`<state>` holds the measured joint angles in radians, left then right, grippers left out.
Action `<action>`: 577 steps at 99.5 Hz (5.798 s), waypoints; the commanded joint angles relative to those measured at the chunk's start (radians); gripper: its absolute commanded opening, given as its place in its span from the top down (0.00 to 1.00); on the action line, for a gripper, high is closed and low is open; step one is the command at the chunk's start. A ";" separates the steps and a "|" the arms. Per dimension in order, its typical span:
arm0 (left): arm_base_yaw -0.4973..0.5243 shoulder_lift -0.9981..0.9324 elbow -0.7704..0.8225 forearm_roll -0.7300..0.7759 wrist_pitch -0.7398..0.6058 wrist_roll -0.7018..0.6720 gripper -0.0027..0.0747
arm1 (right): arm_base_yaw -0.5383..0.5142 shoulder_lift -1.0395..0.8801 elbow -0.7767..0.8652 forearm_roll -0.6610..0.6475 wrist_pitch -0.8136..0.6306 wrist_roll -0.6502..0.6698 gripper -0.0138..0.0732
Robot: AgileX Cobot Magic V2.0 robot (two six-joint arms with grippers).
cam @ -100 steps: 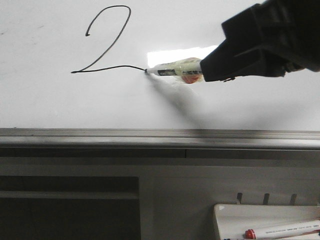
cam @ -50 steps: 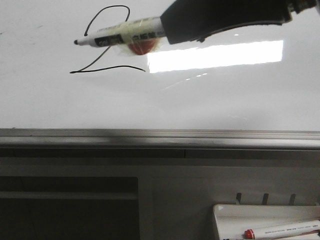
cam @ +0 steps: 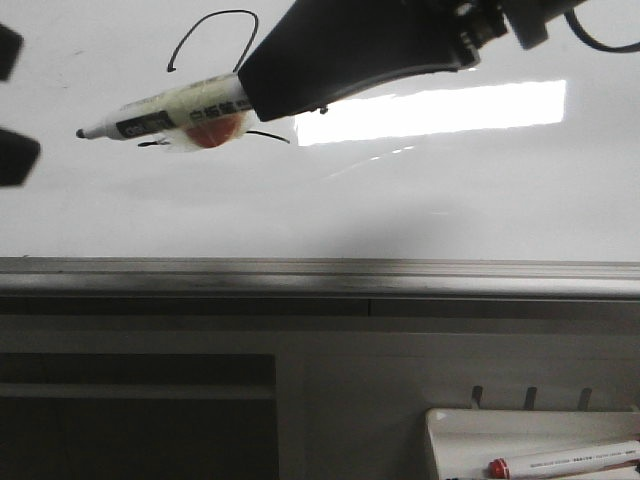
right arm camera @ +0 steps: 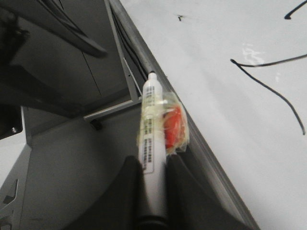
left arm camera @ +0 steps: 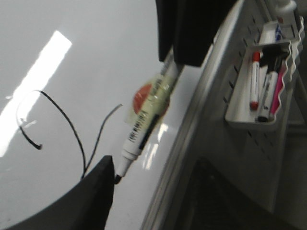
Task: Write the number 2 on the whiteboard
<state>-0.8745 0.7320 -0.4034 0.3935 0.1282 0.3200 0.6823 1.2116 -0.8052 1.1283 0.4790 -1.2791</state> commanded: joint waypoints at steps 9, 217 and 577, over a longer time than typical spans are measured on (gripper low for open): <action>0.050 0.125 -0.035 0.032 -0.203 -0.006 0.52 | -0.004 -0.017 -0.040 0.016 0.050 0.009 0.92; 0.087 0.191 -0.050 -0.155 -0.313 -0.017 0.99 | -0.006 -0.028 -0.040 0.009 -0.073 0.009 0.11; 0.343 0.372 -0.136 -1.071 -0.331 -0.015 0.56 | -0.006 -0.148 -0.036 0.009 -0.450 0.009 0.13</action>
<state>-0.5314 1.1551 -0.5154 -0.6860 -0.1803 0.3106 0.6770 1.0842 -0.8118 1.1317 0.0521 -1.2677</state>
